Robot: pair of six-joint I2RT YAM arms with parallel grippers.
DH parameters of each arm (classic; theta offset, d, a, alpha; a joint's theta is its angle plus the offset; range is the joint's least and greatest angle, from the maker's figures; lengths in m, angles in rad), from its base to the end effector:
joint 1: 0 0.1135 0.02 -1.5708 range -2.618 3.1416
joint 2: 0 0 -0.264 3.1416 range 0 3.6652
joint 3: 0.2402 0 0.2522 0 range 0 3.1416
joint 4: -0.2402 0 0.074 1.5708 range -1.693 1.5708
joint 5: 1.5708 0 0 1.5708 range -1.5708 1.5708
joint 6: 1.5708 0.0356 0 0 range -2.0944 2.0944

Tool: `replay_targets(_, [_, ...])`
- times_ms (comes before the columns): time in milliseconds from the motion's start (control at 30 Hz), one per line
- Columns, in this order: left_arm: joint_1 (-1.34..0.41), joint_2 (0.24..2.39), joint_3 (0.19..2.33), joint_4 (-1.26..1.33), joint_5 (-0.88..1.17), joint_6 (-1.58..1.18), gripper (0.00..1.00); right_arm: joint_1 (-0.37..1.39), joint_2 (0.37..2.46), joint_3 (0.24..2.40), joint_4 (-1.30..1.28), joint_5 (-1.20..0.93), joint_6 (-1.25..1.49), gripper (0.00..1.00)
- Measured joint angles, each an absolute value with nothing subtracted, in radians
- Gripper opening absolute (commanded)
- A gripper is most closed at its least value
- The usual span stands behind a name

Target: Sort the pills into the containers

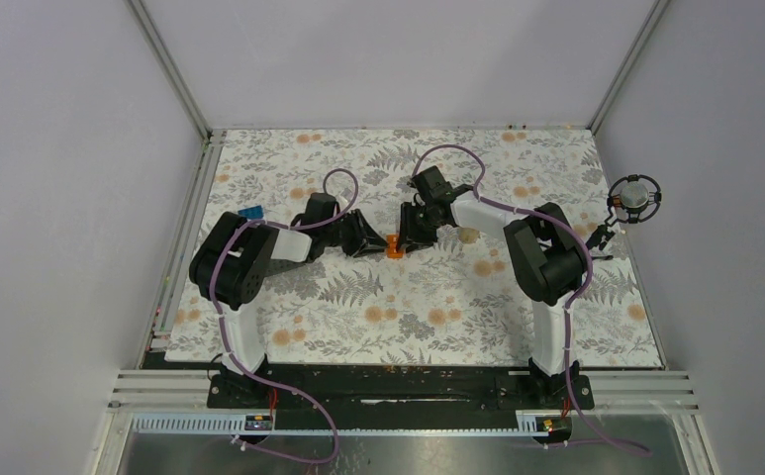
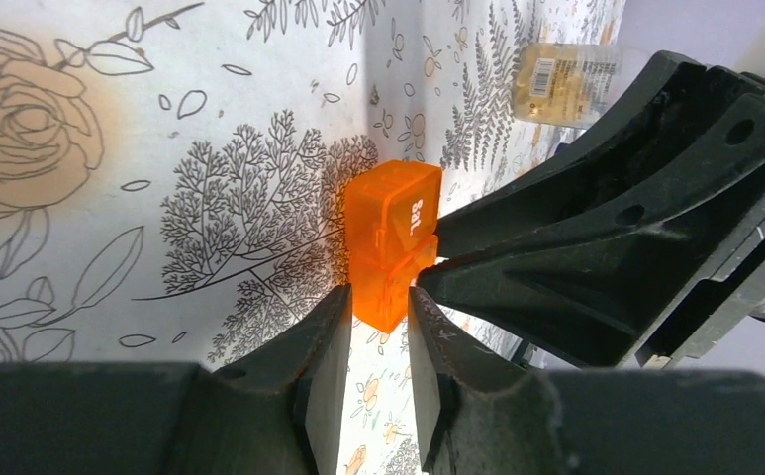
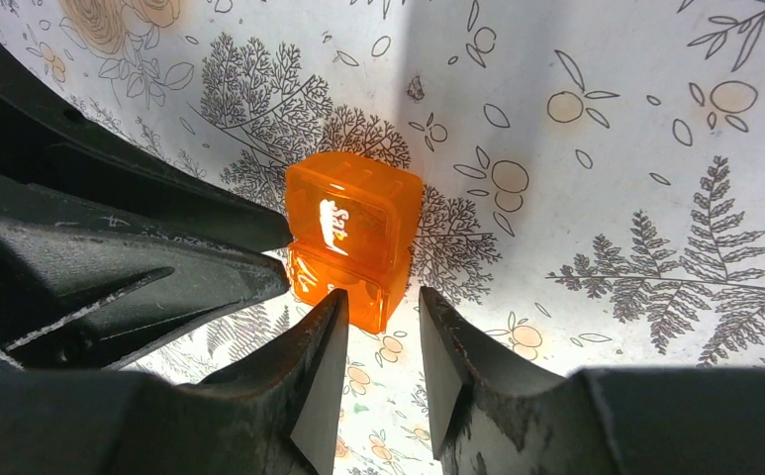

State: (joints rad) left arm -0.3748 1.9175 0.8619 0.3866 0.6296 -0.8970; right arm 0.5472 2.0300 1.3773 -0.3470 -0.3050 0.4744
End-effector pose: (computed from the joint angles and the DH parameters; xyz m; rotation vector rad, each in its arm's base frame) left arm 0.3303 -0.1525 0.1144 -0.2576 2.4511 -1.3378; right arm 0.3586 0.2310 0.1582 -0.2193 2.6860 0.7473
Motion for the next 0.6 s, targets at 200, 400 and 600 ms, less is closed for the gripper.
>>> replay_targets(200, [-0.375,1.920,0.866,0.389,0.656,-0.888,0.20,0.547,2.032,1.381,-0.348,-0.306,0.479,0.38])
replay_targets(400, [-0.375,1.927,0.904,0.318,0.660,-0.840,0.14,0.547,2.034,1.383,-0.350,-0.306,0.484,0.38])
replay_targets(600, [-0.375,1.935,0.943,0.248,0.664,-0.802,0.08,0.548,2.036,1.385,-0.350,-0.307,0.491,0.37])
